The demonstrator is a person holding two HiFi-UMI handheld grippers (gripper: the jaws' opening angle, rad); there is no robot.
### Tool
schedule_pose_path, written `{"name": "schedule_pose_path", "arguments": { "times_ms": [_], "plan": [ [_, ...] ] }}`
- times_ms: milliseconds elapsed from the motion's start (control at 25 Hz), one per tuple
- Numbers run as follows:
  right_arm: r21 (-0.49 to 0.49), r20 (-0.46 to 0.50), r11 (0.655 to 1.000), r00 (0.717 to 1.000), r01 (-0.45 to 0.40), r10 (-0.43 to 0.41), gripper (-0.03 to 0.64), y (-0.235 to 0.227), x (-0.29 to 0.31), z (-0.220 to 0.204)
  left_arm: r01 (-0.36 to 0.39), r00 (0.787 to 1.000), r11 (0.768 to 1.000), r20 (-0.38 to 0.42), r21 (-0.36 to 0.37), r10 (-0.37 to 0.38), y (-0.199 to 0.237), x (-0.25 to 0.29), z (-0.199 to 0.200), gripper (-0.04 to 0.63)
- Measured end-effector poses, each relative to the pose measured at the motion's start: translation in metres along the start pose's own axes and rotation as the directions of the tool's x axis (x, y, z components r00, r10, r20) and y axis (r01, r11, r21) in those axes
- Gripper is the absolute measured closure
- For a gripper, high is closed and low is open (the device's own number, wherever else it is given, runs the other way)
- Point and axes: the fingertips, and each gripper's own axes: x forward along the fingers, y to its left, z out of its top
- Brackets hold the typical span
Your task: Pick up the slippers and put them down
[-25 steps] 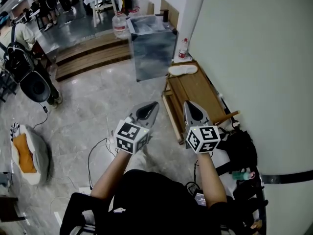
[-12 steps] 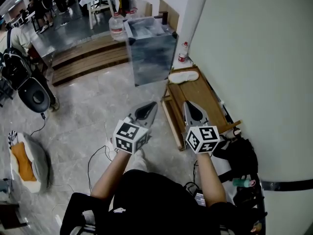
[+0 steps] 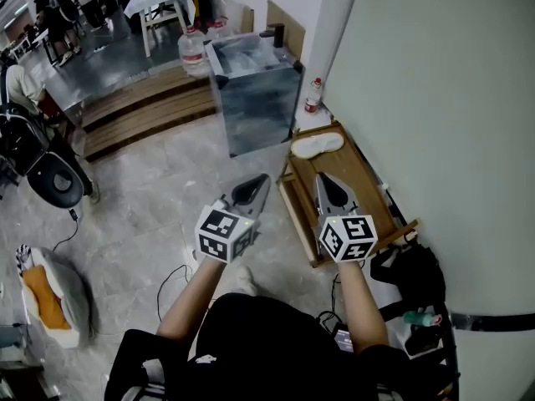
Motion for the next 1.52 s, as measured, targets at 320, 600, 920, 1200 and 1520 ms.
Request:
{"name": "schedule_pose_path", "arguments": {
  "times_ms": [320,600,920,1200,1520],
  "plan": [
    [0.004,-0.030,1.000,0.999,0.030,-0.030,0.624,0.002,0.070,-0.001,0.008,1.000,1.000,-0.008,-0.006,-0.008,0.075,0.024,0.000,0.589],
    [-0.005,-0.047,0.999,0.998,0.035,-0.036,0.624,0.014,0.127,-0.005,0.018,1.000,0.999,-0.015,-0.035,-0.019,0.135,0.035,0.004,0.588],
    [-0.006,-0.069,0.998,0.995,0.068,-0.068,0.624,0.021,0.154,-0.015,0.049,0.998,0.998,-0.026,-0.039,-0.050,0.168,0.042,-0.011,0.588],
    [0.014,-0.088,0.992,0.988,0.125,-0.123,0.624,-0.013,0.157,-0.028,0.086,0.993,0.994,-0.073,-0.065,-0.091,0.166,0.070,-0.029,0.588],
    [0.041,-0.100,0.985,0.981,0.168,-0.163,0.624,-0.066,0.167,-0.038,0.092,0.992,0.993,-0.079,-0.070,-0.097,0.164,0.122,-0.041,0.588]
  ]
}}
